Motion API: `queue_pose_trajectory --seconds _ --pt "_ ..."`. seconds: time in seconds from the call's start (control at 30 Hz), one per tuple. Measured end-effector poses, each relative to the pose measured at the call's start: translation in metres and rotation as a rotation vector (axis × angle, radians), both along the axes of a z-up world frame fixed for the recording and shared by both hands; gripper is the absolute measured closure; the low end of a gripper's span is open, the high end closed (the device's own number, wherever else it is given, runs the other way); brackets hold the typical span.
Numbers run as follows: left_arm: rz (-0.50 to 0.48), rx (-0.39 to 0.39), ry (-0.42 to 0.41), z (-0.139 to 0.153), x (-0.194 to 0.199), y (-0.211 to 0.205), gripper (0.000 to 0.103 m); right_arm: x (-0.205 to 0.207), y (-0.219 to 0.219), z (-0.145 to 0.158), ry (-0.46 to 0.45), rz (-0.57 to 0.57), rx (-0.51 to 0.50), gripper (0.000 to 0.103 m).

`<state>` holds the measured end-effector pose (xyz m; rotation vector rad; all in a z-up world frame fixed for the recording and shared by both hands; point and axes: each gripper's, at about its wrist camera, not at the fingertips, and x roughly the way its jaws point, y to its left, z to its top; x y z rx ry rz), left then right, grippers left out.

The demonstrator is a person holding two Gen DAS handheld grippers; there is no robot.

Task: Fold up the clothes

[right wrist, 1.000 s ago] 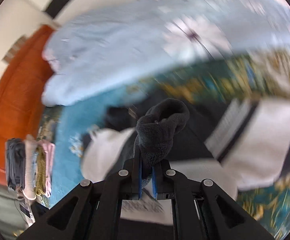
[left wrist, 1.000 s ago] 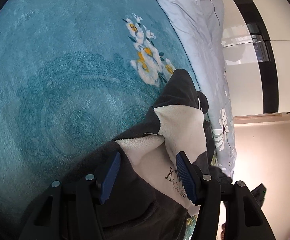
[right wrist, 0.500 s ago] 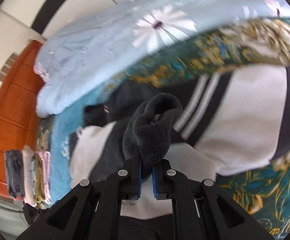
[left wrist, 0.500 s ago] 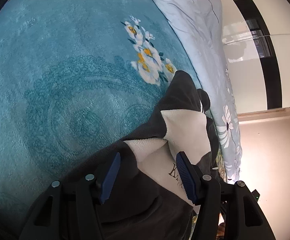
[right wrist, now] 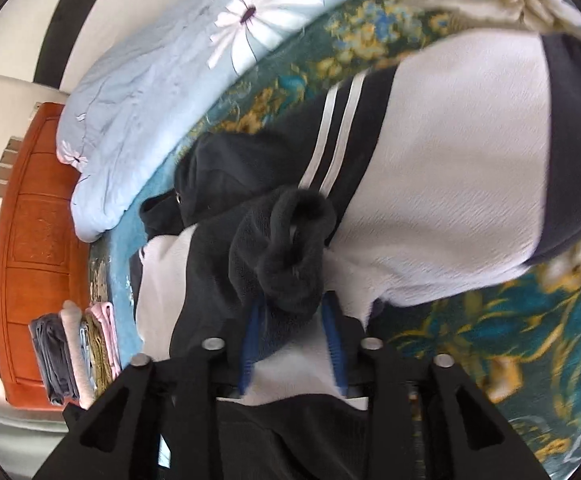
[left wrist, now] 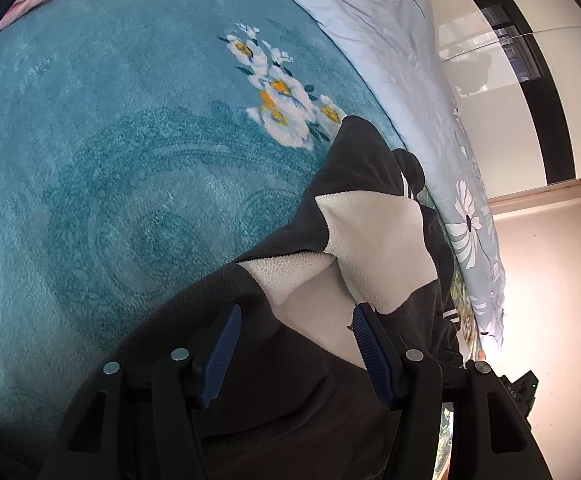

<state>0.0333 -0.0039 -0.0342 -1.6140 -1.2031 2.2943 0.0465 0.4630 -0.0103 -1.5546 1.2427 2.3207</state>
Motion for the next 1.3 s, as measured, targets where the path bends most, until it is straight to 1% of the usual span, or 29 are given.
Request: queue_pose_trajectory --seconds 0.07,0.13,0.27,0.33,0.37,0.43,0.5,0.57,0.7,0.73,0.77,0.8,0.83,0.93,1.0,1.07,1.17,1.3 --pt "0.003 -0.002 -0.005 -0.001 0.000 0.000 0.041 0.015 0.029 0.009 0.006 -0.043 0.059 0.051" --pt "0.011 -0.008 -0.016 -0.002 0.000 0.000 0.041 0.033 0.061 0.016 0.006 -0.102 0.113 0.049" --pt "0.042 -0.001 -0.031 -0.004 0.001 -0.002 0.041 0.092 0.139 0.010 -0.062 -0.381 0.173 0.048" --pt "0.059 0.004 -0.033 -0.004 0.002 -0.003 0.041 0.122 0.170 -0.002 -0.088 -0.531 0.141 0.048" --pt "0.067 0.003 -0.033 -0.004 0.003 -0.004 0.041 0.134 0.182 -0.009 -0.085 -0.594 0.100 0.048" --pt "0.075 -0.002 -0.033 -0.002 0.004 -0.005 0.041 0.147 0.199 -0.021 -0.074 -0.678 0.042 0.048" --pt "0.078 -0.009 -0.030 0.000 0.006 -0.004 0.041 0.152 0.208 -0.027 -0.053 -0.733 0.002 0.048" --pt "0.080 -0.017 -0.027 0.002 0.007 -0.004 0.041 0.148 0.214 -0.030 -0.022 -0.759 -0.030 0.048" --pt "0.088 -0.022 -0.019 0.005 0.009 -0.005 0.041 0.134 0.222 -0.036 -0.070 -0.772 -0.019 0.050" --pt "0.093 -0.019 -0.017 0.005 0.010 -0.005 0.041 0.132 0.223 -0.037 -0.082 -0.786 -0.016 0.052" --pt "0.098 -0.015 -0.017 0.005 0.010 -0.006 0.041 0.129 0.223 -0.037 -0.093 -0.795 -0.010 0.061" --pt "0.103 -0.011 -0.018 0.005 0.010 -0.007 0.041 0.125 0.222 -0.037 -0.099 -0.791 -0.005 0.070" --pt "0.106 -0.007 -0.020 0.004 0.010 -0.008 0.041 0.120 0.222 -0.034 -0.102 -0.781 -0.002 0.087" --pt "0.112 0.007 -0.016 0.003 0.010 -0.010 0.041 0.107 0.218 -0.015 -0.083 -0.711 0.044 0.091" --pt "0.113 0.017 -0.011 0.003 0.010 -0.011 0.041 0.090 0.207 0.010 -0.023 -0.630 0.081 0.091" --pt "0.111 0.026 -0.006 0.003 0.009 -0.011 0.041 0.068 0.185 0.044 0.066 -0.535 0.112 0.091" --pt "0.118 0.045 -0.002 0.003 0.009 -0.013 0.041 0.029 0.137 0.098 0.222 -0.386 0.110 0.091" --pt "0.133 0.065 0.012 0.003 0.011 -0.018 0.041 -0.027 0.059 0.155 0.419 -0.195 0.055 0.091"
